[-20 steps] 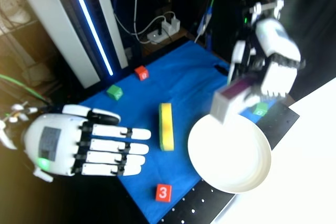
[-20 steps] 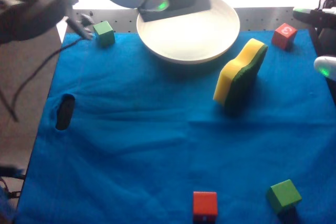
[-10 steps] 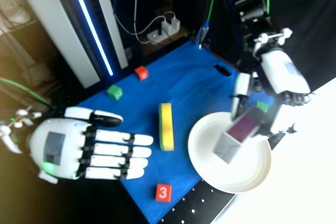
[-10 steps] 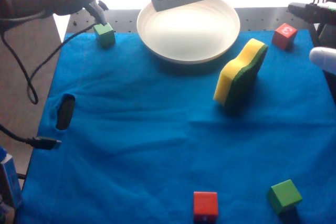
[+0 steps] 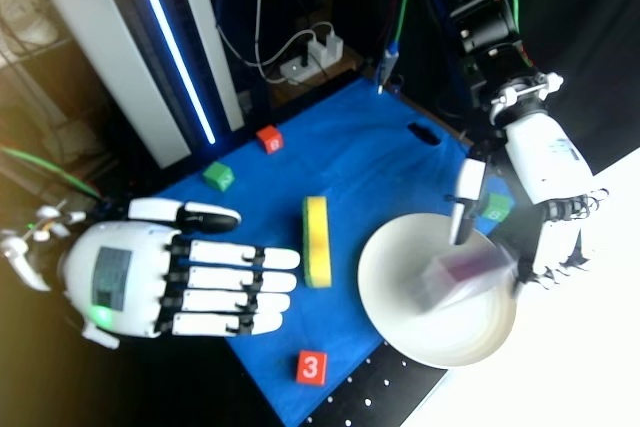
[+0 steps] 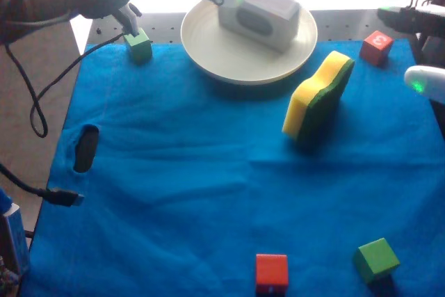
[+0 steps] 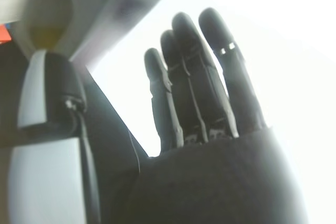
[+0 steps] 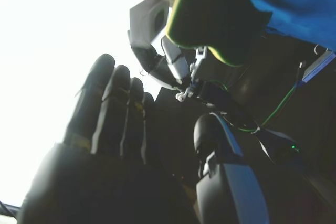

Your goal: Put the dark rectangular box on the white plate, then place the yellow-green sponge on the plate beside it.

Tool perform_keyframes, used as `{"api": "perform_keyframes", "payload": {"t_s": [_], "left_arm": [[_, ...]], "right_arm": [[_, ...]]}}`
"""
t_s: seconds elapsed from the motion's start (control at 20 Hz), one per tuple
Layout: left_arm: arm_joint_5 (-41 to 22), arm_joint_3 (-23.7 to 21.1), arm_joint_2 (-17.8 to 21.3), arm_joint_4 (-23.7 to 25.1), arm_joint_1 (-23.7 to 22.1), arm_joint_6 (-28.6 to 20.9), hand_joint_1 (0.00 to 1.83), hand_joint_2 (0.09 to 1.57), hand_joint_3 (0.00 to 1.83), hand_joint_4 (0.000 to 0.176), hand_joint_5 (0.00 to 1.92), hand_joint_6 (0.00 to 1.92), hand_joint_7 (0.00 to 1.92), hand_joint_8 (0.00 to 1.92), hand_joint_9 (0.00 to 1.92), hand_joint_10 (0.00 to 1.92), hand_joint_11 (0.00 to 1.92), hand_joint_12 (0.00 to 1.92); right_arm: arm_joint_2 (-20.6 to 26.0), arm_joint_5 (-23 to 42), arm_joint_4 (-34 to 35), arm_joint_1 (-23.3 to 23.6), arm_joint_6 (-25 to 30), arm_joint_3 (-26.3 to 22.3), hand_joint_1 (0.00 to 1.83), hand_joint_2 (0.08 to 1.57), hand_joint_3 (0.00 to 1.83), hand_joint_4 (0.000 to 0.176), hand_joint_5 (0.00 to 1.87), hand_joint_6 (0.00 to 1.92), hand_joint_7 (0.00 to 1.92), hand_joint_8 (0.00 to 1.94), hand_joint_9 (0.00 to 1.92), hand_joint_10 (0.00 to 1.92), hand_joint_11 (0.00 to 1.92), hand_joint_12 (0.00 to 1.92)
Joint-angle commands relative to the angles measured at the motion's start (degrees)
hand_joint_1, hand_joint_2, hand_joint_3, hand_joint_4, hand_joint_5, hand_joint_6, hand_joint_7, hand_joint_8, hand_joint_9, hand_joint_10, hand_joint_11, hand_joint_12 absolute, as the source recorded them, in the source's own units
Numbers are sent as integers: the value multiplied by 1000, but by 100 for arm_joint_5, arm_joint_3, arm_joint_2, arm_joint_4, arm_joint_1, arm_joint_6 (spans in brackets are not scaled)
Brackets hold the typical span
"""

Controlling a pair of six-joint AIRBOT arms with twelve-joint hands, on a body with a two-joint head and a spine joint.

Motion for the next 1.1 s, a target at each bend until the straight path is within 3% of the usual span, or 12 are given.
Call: {"api": "perform_keyframes", "payload": {"t_s": [0.0, 0.1, 0.2, 0.3, 0.4, 0.45, 0.55, 0.65, 0.7, 0.85, 0.95, 1.05], "left_arm": [[-699, -38, 46, -114, -91, -22, 844, 937, 0, 104, 414, 1, 492, 1, 466, 9, 2, 906], [-854, -241, 197, -157, -57, -22, 846, 951, 1, 91, 402, 1, 461, 0, 410, 3, 0, 803], [-1123, -619, 507, -379, 47, 147, 814, 938, 0, 147, 364, 2, 421, 1, 364, 8, 0, 773], [-1363, -1146, 891, -704, 170, 574, 857, 931, 0, 114, 318, 3, 386, 1, 355, 2, 0, 766], [-1734, -1704, 1345, -876, 385, 698, 880, 929, 0, 170, 267, 11, 346, 10, 263, 33, 0, 304], [-1919, -1918, 1523, -911, 488, 698, 851, 938, 2, 175, 233, 3, 318, 2, 214, 15, 0, 201], [-2338, -2447, 1995, -935, 758, 698, 789, 929, 0, 176, 194, 8, 278, 1, 164, 14, 0, 7], [-2722, -2926, 2409, -1085, 1038, 720, 791, 887, 1, 172, 200, 0, 217, 0, 166, 1, 0, 550], [-2953, -3184, 2649, -1230, 1246, 758, 801, 885, 2, 156, 186, 0, 170, 0, 124, 0, 0, 586], [-3773, -3835, 3221, -1774, 1971, 815, 895, 867, 1, 119, 165, 3, 71, 7, 9, 2, 0, 57], [-4194, -4219, 3531, -2033, 2377, 832, 848, 875, 4, 111, 146, 0, 70, 5, 10, 3, 23, 12], [-4582, -4585, 3788, -2240, 2807, 840, 864, 873, 2, 149, 130, 2, 50, 1, 0, 0, 14, 6]], "right_arm": [[-8, 675, 184, 80, 55, 35, 539, 1319, 0, 0, 320, 9, 409, 11, 430, 8, 270, 471], [-13, 675, 178, 80, 72, 35, 550, 1325, 0, 0, 313, 4, 393, 2, 412, 0, 244, 461], [-12, 675, 176, 96, 88, 36, 633, 1328, 0, 0, 310, 1, 365, 0, 378, 0, 201, 457], [-4, 675, 135, 151, 119, 49, 680, 1297, 0, 0, 304, 2, 339, 0, 347, 0, 183, 449], [12, 675, 99, 173, 190, 73, 698, 1257, 0, 0, 301, 0, 326, 0, 341, 0, 178, 428], [19, 675, 91, 173, 242, 92, 705, 1244, 0, 0, 289, 0, 305, 0, 328, 0, 161, 416], [30, 674, 50, 179, 289, 130, 750, 1209, 0, 14, 285, 1, 304, 4, 325, 3, 141, 405], [40, 673, -45, 254, 294, 147, 841, 1192, 0, 43, 285, 1, 298, 1, 309, 0, 130, 396], [43, 629, -95, 312, 296, 154, 873, 1179, 0, 57, 289, 2, 300, 1, 312, 2, 137, 394], [44, 381, -314, 498, 296, 206, 914, 1122, 0, 45, 301, 3, 316, 3, 316, 1, 131, 380], [43, 142, -542, 727, 296, 249, 951, 1085, 0, 53, 308, 1, 318, 1, 324, 1, 154, 364], [37, -201, -890, 1012, 296, 313, 954, 1062, 1, 71, 313, 0, 321, 0, 323, 0, 185, 270]]}}
